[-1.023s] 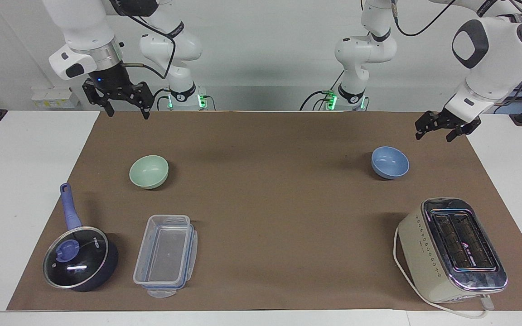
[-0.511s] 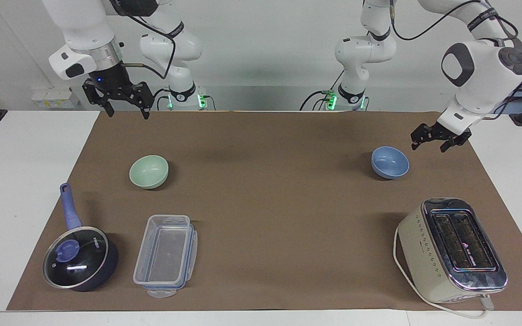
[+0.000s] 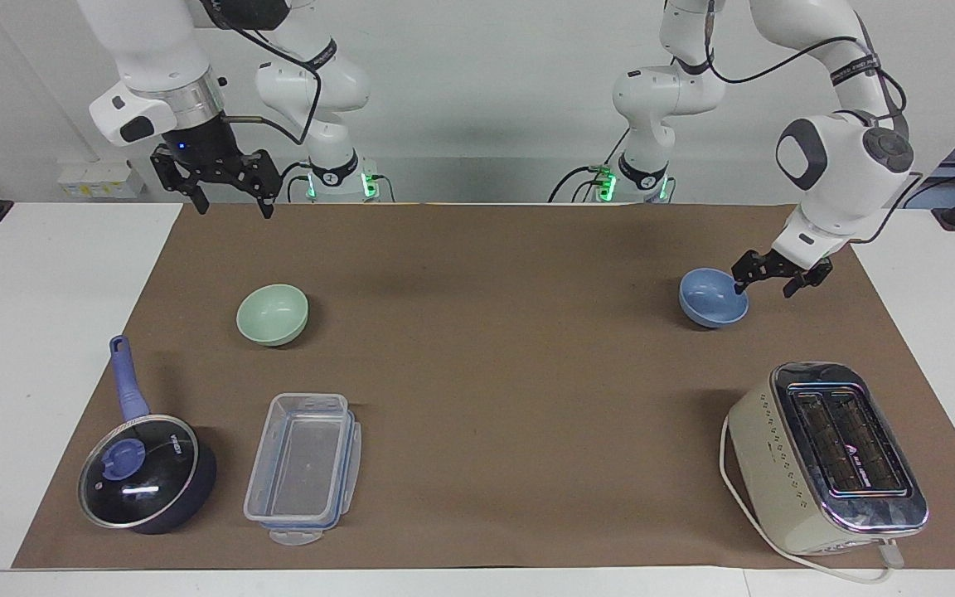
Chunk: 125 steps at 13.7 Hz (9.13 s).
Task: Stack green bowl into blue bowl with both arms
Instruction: 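Reach the left gripper to the blue bowl rim and grasp it, then slide the blue bowl with the left gripper toward the table center, then withdraw the left gripper while the right gripper reaches the green bowl, then grasp the pale green bowl rim with the right gripper, then carry the green bowl with the right gripper toward the blue bowl, then lower the green bowl into the blue bowl with the right gripper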
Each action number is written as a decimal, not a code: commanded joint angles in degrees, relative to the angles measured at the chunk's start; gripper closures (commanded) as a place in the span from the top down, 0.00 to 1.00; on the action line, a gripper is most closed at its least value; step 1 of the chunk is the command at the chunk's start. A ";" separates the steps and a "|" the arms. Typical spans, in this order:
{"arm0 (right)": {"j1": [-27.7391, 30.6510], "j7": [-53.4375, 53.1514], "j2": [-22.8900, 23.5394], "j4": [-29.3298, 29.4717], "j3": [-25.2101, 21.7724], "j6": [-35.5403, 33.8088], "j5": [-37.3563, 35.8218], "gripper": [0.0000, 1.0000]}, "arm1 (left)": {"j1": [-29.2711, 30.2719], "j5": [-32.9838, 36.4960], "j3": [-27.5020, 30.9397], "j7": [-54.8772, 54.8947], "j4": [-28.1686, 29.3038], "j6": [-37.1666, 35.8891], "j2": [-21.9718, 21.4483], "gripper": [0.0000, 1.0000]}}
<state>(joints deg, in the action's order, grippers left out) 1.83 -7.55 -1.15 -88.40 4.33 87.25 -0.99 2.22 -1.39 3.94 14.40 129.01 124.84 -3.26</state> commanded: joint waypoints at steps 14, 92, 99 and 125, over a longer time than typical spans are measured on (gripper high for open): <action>0.81 1.31 -0.96 -0.99 0.15 0.29 0.99 1.00 | 0.42 -1.51 -0.51 0.90 -4.72 -8.89 0.02 0.00; 4.70 16.19 -4.20 -35.35 1.91 28.51 7.06 0.00 | -6.70 -0.28 -0.78 -7.63 -38.93 -38.01 6.69 1.00; -14.99 -6.83 -4.21 -32.72 2.17 29.65 7.06 0.00 | -6.70 -0.28 -0.78 -7.63 -38.93 -38.01 6.69 1.00; -29.78 -21.63 7.92 -34.30 2.35 46.52 7.23 0.00 | -6.70 -0.28 -0.78 -7.63 -38.93 -38.01 6.69 1.00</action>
<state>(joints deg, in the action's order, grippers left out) -27.89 -28.04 6.83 -121.93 6.72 132.67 5.47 -5.37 -2.57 3.80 6.10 90.99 87.93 3.13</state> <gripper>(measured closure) 0.960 0.000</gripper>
